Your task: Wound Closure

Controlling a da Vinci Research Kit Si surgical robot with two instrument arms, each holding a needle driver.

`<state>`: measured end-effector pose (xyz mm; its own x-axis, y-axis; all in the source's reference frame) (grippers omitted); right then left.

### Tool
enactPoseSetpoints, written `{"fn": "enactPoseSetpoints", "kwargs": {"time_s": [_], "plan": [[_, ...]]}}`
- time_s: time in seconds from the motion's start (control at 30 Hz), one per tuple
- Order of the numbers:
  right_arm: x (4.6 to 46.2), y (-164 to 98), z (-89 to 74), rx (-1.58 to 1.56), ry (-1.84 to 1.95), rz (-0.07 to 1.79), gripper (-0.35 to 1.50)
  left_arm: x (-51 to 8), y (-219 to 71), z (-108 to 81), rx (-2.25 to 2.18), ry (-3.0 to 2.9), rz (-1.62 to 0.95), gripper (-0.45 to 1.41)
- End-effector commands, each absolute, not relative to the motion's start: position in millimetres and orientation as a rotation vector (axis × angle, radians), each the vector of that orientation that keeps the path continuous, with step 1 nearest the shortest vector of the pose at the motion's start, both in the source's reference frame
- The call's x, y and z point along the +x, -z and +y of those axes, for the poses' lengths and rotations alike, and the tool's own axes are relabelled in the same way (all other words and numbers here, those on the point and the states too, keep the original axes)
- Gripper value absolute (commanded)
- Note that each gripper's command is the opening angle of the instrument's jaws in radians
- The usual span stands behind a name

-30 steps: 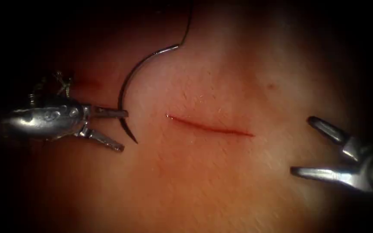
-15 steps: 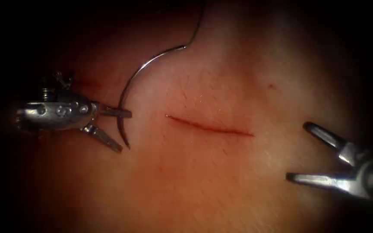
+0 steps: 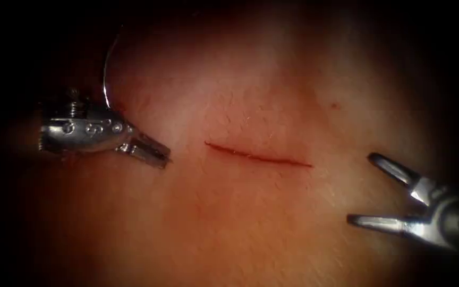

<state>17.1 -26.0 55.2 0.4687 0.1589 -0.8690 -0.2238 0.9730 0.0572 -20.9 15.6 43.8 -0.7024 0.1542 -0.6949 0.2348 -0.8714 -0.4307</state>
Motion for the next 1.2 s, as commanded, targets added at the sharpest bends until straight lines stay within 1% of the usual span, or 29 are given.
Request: {"fn": "enactPoseSetpoints", "kwargs": {"time_s": [0.03, 0.17, 0.23, 0.43, 0.63, 0.77, 0.87, 1.0, 1.2], "plan": [[17.8, -55.7, -26.1, -0.068, -0.235, 1.062, 1.2, -21.3, -44.2, 15.9, 1.2, 2.734, 0.781, -0.45], [17.7, -55.7, -26.0, -0.07, -0.236, 1.064, 1.13, -21.4, -43.4, 16.1, 1.217, 2.731, 0.725, -0.45], [17.8, -55.6, -26.0, -0.054, -0.257, 1.067, 1.13, -21.4, -42.8, 16.1, 1.254, 2.722, 0.692, -0.45], [18.5, -56.1, -25.4, 0.066, -0.374, 1.096, 1.11, -22.2, -38.7, 15.6, 1.496, 2.606, 0.577, -0.45], [19.1, -56.9, -23.9, 0.16, -0.422, 1.109, 1.11, -24.3, -35.2, 13.6, 1.678, 2.423, 0.638, -0.45], [19.9, -57.2, -21.8, 0.233, -0.438, 1.128, 1.09, -27.1, -33.6, 11.4, 1.716, 2.306, 0.653, -0.45], [21.0, -57.4, -19.4, 0.286, -0.464, 1.156, 1.09, -29.4, -33.0, 10.2, 1.718, 2.241, 0.655, -0.45], [23.7, -58.4, -17.6, 0.361, -0.494, 1.184, 1.09, -31.8, -32.7, 9.3, 1.719, 2.184, 0.66, -0.45], [27.2, -59.9, -17.8, 0.47, -0.521, 1.216, 1.09, -33.9, -32.8, 9.1, 1.72, 2.128, 0.671, -0.45]]}}
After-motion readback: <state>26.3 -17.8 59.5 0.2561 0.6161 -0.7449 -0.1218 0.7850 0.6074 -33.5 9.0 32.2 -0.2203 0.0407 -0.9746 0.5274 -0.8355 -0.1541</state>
